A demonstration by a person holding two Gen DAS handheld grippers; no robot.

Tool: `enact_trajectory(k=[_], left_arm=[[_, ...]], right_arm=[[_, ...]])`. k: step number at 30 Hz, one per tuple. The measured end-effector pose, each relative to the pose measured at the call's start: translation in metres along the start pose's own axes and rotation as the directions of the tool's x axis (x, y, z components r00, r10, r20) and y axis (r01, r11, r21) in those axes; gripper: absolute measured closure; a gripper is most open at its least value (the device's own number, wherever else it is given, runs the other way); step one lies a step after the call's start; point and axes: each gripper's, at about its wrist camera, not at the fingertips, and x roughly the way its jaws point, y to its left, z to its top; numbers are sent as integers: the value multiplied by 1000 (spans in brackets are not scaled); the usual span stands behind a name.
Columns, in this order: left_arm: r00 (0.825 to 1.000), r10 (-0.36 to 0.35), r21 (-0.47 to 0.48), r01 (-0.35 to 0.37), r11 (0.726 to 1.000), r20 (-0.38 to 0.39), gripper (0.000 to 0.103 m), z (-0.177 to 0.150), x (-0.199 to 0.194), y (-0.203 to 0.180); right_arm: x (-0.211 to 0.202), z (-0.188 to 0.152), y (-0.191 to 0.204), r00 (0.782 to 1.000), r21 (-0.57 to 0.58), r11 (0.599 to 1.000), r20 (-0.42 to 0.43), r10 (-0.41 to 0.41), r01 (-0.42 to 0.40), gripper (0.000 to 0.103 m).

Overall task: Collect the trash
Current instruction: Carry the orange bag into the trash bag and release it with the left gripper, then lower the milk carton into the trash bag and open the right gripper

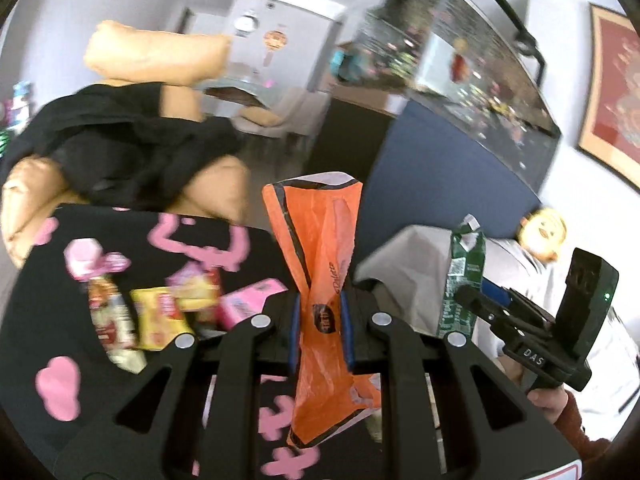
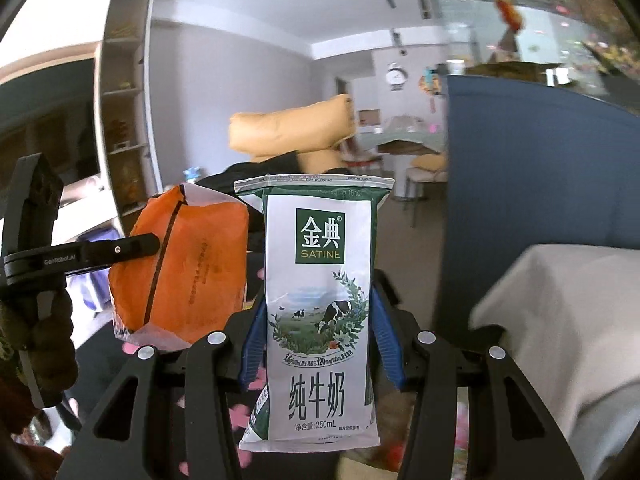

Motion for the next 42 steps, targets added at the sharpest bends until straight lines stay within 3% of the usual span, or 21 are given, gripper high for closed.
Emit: enact_trajectory(k=[10,13,16,19,22,25,30,33,38,42], left_arm=[[980,-165,5,166,986,-108,88,-19,82,-66],[959,-184,-12,185,983,-215,88,-39,123,-80],[918,-224,-74,212,974,-328,88,-69,167,-91],[888,-249,-88,233,968,-387,88,-90,195,-100],[869,-254,-77,245,967,-425,88,-110,223,-110],[862,-237,-59,236,970,-448,88,-118,237,-113],[864,-206,-25,219,975,-459,85,-126,245,-112],[872,-201,-31,210,977,-446,66,-116,238,-101],[915,-116,-28,114,993,-386,60,-94,212,-69],[932,-96,-56,81,995,-351,55,-88,189,-50]], right_arm=[[-43,-21,-80,987,114,981,29,-159,155,57],[-52,-29,-99,979,144,970,27,-201,195,57],[-56,-37,-113,974,174,960,17,-226,220,57],[-57,-46,-122,973,195,955,3,-230,225,57],[-54,-53,-127,971,191,953,-15,-239,237,57],[-46,-57,-126,971,182,954,-33,-238,240,57],[-17,-64,-125,978,187,960,-79,-195,207,57],[4,-73,-116,978,144,971,-110,-178,193,57],[45,-106,-103,964,47,981,-199,-175,188,57],[76,-138,-108,936,55,980,-310,-167,193,58]])
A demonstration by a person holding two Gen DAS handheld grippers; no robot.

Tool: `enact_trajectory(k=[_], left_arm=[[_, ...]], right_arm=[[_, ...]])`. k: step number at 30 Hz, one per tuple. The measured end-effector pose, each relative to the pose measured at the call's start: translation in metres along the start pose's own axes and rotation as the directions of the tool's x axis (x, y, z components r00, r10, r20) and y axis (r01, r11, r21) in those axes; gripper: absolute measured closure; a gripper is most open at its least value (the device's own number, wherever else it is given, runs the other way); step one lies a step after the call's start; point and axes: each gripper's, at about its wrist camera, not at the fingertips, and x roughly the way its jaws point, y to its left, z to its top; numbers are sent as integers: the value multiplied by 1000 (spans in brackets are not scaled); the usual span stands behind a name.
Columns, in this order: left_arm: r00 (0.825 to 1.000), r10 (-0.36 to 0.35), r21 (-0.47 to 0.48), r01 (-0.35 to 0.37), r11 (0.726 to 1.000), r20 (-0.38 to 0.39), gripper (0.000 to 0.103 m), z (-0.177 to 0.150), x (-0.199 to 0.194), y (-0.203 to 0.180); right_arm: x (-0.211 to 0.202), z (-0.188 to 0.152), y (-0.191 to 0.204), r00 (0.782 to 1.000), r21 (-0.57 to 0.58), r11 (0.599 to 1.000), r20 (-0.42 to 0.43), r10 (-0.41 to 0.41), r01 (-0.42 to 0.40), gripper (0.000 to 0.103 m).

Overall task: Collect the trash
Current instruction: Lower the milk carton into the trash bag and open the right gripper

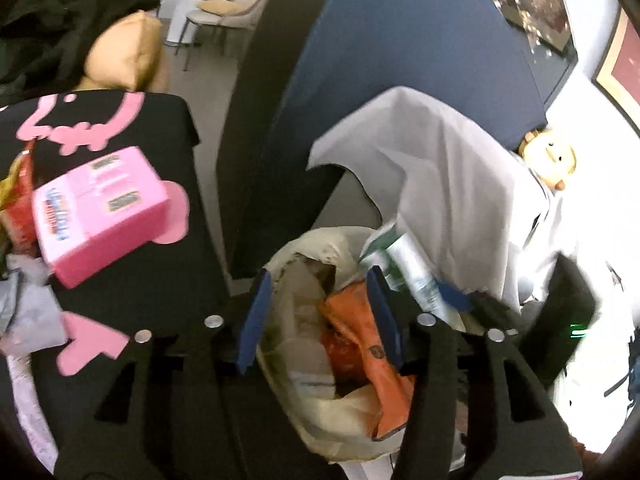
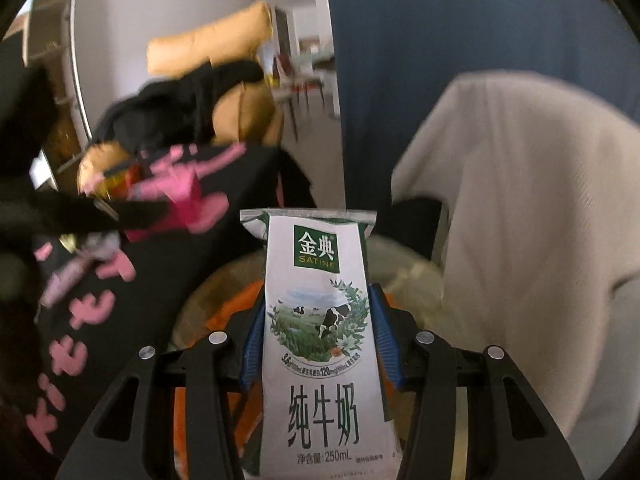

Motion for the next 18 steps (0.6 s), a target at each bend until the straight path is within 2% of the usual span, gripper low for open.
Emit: enact_trajectory(k=[6,9,13,18], left_arm=[[1000,20,2,-20,1000,-3,54,-11,-11,6],[1000,22,-2,-22,1000,-2,54,-15,-15,9],[1000,24,-20,-24,1000,0,53,-20,-21,15],[999,32,-48,-31,998,13,48,-24,-31,25]], right_arm=[[20,-16,-18,994,71,997,-105,-16,24,58],[24,-18,-8,988,-2,996,-124,-94,94,58],[39,-11,2,973,-47,988,-169,-155,149,58],[41,-9,-1,973,-5,993,-195,-120,121,58]])
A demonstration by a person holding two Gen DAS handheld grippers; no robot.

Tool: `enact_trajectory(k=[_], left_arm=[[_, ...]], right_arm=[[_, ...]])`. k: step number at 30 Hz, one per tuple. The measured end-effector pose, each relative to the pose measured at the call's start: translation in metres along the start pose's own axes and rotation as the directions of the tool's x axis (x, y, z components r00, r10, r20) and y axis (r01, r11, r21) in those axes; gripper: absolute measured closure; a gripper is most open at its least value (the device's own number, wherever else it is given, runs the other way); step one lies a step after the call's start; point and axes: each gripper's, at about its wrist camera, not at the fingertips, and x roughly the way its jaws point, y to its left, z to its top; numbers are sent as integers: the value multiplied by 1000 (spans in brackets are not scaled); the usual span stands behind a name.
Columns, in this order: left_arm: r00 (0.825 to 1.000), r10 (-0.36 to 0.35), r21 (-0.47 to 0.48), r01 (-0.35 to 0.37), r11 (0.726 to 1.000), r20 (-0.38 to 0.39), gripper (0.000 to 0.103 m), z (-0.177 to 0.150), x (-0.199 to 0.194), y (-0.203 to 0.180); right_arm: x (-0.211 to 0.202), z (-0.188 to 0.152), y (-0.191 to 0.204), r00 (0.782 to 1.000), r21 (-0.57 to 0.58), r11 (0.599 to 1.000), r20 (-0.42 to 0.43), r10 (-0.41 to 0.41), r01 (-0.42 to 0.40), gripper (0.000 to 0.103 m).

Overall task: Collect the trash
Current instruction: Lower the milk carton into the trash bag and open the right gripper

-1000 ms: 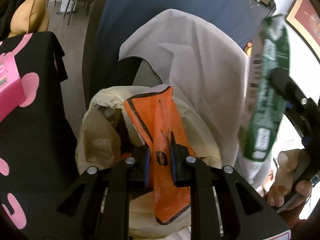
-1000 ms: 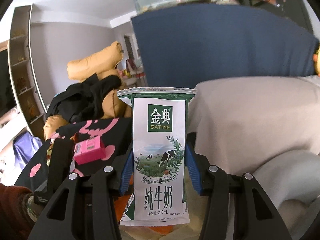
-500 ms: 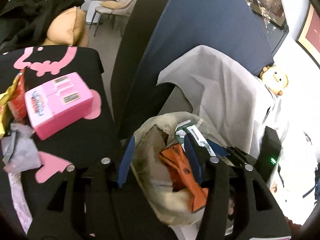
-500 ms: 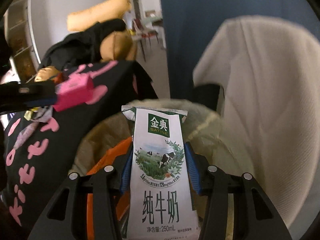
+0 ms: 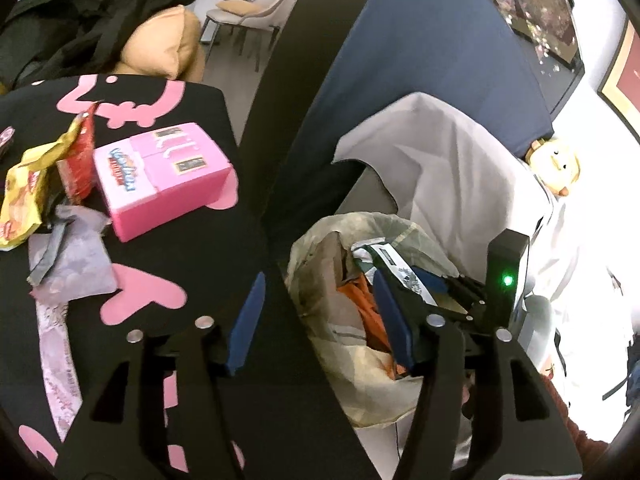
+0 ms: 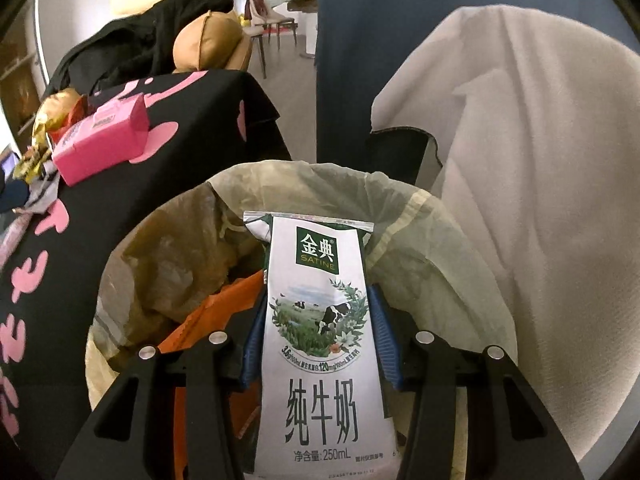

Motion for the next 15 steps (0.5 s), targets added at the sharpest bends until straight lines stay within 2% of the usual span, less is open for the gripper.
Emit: enact_trajectory(k=[2,5,9,15], left_arm=[[1000,5,-12,-5,1000,15,47,-1,-7,6],[999,20,-27,-19,999,38,45,-3,-18,14],[997,43,-60,-40,997,61,44,-5,-31,31],[989,95,-81,-86,993,110,44,-11,-57,54]], right_arm=[[-3,-2,-5,999,49,998,11,45,-46,57],[-16,-8,-15,990,112,985,64,126,-133,48],[-44,-11,-17,981,114,984,150,121,-138,47],[-85,-4,-10,957,91,980,249,149,-176,47]])
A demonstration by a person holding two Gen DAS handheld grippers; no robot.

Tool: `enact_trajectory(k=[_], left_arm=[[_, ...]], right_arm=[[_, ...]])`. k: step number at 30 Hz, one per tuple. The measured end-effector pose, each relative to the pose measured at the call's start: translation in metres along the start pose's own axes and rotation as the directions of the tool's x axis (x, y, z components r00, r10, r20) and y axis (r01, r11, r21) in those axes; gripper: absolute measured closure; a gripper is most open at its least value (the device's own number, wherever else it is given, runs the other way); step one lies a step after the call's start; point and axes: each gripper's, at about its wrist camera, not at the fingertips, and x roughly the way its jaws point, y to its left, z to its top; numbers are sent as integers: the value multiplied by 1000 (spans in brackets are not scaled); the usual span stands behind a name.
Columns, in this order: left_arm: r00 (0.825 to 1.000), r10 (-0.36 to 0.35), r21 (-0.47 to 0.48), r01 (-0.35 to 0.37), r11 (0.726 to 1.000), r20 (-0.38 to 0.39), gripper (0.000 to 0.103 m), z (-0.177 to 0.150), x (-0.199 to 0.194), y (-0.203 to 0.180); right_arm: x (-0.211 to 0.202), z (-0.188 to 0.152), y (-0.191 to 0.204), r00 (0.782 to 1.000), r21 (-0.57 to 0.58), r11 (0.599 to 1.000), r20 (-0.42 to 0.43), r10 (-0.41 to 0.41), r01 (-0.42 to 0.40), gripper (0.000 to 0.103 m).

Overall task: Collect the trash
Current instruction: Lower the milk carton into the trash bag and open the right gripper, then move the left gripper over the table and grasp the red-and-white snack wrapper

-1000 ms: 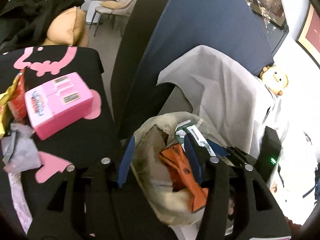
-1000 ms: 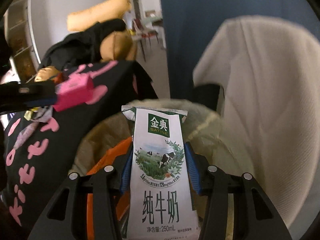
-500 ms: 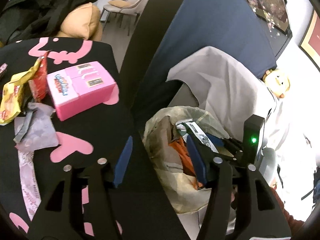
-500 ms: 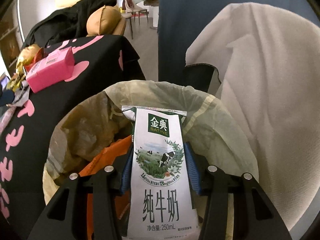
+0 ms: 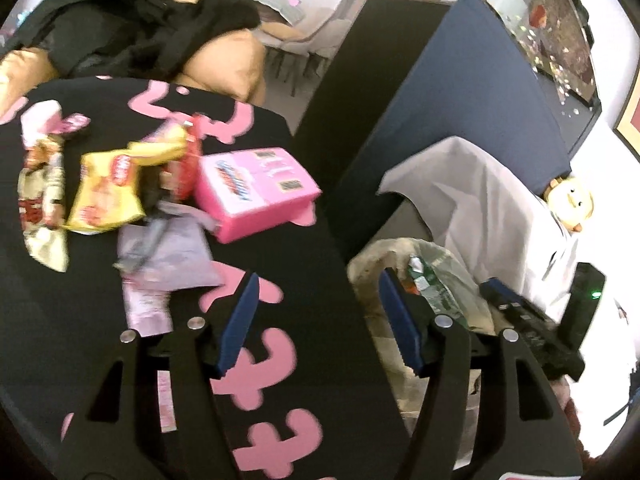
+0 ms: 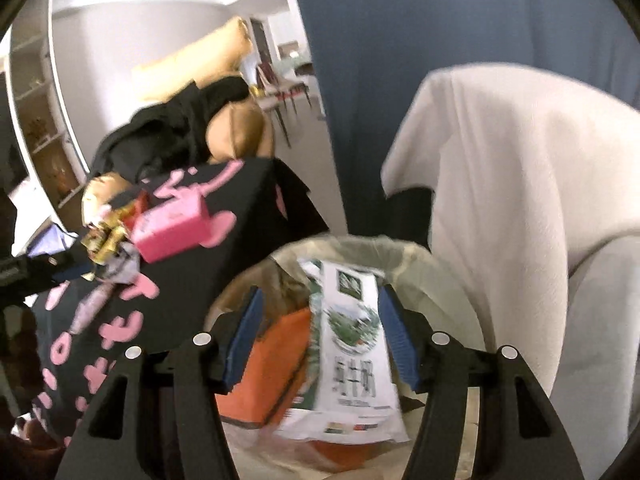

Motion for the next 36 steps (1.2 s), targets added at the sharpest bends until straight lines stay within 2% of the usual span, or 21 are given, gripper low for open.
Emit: enact_trajectory(k=[4,8,12,20,26,29,32,36], left_arm=[[998,45,-7,-45,999,52,44,-1,-21,21],[990,96,-54,-91,994,99,43,-3,-47,50],[977,162,-106,-148,983,138,42,-7,-71,82],[951,267,-188,-237,953,155,42,-21,-102,139],[946,290,-246,-249,937,148,42,-21,-108,167],[945,293,-223,-256,940,148,42,-12,-106,172],[939,309,-189,-280,941,148,42,2,-94,180],[951,288,-197,-263,944,110,42,24,-75,195]], right_arm=[[-15,11,21,998,-31,999,48,36,-34,46],[-21,18,47,994,-71,994,74,84,-79,46],[-18,22,82,988,-141,981,66,143,-133,46],[-3,26,142,982,-232,957,36,187,-174,46],[20,26,179,971,-246,940,-18,238,-235,46],[29,27,194,966,-263,930,-25,258,-255,46],[45,26,211,974,-327,919,-20,225,-219,46],[72,37,224,969,-324,913,-54,242,-246,46]])
